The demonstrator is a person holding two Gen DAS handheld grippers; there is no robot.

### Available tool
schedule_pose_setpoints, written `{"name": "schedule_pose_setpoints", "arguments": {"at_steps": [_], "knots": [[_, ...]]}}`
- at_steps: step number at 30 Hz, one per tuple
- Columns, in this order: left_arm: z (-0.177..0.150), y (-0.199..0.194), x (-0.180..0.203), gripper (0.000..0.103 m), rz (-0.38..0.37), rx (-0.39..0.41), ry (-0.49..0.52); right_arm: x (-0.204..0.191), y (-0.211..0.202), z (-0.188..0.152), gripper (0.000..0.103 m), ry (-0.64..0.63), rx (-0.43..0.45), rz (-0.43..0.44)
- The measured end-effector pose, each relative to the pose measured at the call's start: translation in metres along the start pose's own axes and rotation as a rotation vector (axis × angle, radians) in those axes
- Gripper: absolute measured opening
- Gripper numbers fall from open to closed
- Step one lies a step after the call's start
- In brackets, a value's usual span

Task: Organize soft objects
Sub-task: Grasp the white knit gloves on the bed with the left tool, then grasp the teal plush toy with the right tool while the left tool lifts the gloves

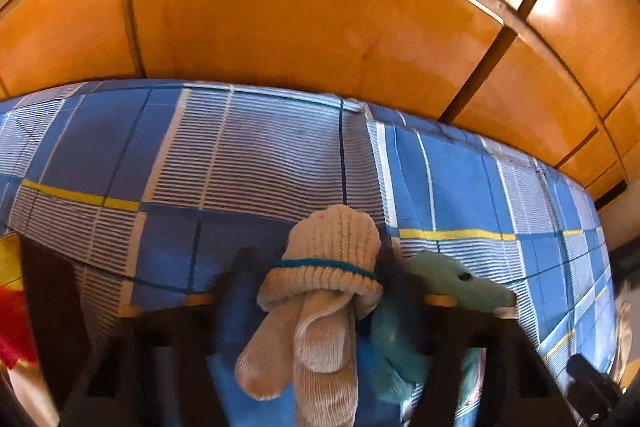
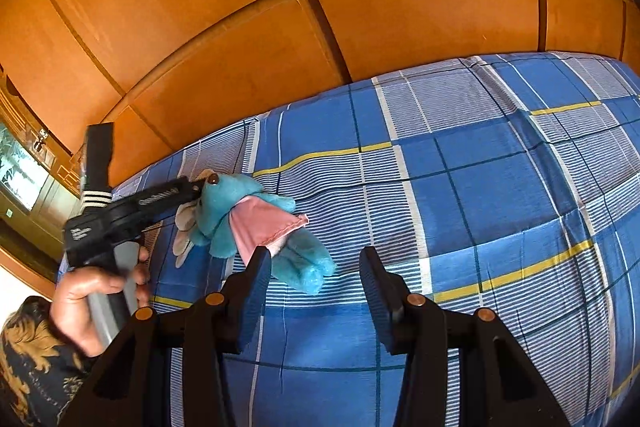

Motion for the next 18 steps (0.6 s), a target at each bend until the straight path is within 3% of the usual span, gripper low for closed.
{"name": "schedule_pose_setpoints", "arguments": {"at_steps": [4,12,18], "knots": [[-0.005,-0.009,0.003,0.039,0.004,0.036,0.047,0.000,0.001,0.000,0.046,0.000,-0.002,-0.001],[-0.017,-0.081,0.011,0.038,-0.025,0.172,0.102,0.003,-0.002,0.003,0.046,0.003,0.018,-0.022],[-0.071,-0.146,0.022,0.038,-0.135,0.203,0.142,0.005,-0.001,0.001,0.046,-0.002,0.013,-0.036]]}}
Point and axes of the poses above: each gripper's, at about its wrist camera, not at the fingertips, and y roughly the way its jaws point, x to its right, z to its top, the point moved 3 cm from there along y, roughly the way its jaws point, and after that the axes turned 5 degrees about z, right-handed, at the moved point
